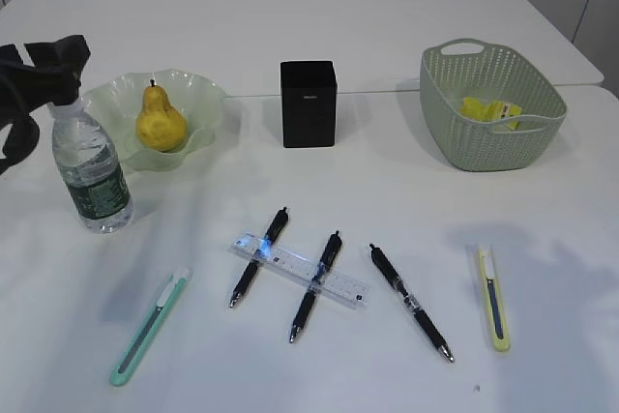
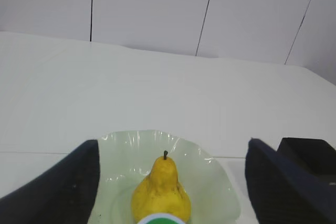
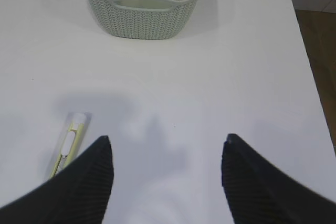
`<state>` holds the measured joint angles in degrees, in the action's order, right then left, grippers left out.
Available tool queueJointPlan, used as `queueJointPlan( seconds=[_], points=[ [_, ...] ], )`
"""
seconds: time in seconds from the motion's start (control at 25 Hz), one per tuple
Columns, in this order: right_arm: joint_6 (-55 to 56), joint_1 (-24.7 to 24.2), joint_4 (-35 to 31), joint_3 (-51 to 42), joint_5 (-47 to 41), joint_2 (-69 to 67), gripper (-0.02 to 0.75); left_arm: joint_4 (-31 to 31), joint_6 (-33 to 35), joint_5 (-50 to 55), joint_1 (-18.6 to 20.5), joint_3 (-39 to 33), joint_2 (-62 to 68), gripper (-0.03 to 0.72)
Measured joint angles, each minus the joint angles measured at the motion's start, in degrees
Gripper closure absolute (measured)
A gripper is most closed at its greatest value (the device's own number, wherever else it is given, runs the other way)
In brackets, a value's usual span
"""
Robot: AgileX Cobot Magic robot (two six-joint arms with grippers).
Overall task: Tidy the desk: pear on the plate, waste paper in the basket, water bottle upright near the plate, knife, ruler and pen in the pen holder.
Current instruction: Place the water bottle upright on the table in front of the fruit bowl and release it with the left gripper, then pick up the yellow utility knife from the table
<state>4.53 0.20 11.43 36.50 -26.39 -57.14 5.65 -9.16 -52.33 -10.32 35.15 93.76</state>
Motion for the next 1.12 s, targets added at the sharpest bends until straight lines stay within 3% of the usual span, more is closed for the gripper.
queueJointPlan(
  seconds=[0.32,0.52,0.88,1.12],
  points=[
    [1.0,0.0,0.0,0.0,-0.4,0.0,0.227,-1.6,2.0,9.8,0.0,-0.1,-12.1,0.087],
    [4.1,0.0,-0.7,0.0,-4.9,0.0,0.227,-2.0,2.3,22.4,0.0,-0.3,-20.0,0.095],
    [4.8,0.0,-11.8,8.7,-19.7,-2.9,0.227,-2.3,2.3,43.0,0.0,0.0,-37.3,0.095],
    [5.6,0.0,-15.1,14.9,-27.6,-11.1,0.227,-2.6,2.3,62.5,0.0,8.0,-42.6,0.095]
  ],
)
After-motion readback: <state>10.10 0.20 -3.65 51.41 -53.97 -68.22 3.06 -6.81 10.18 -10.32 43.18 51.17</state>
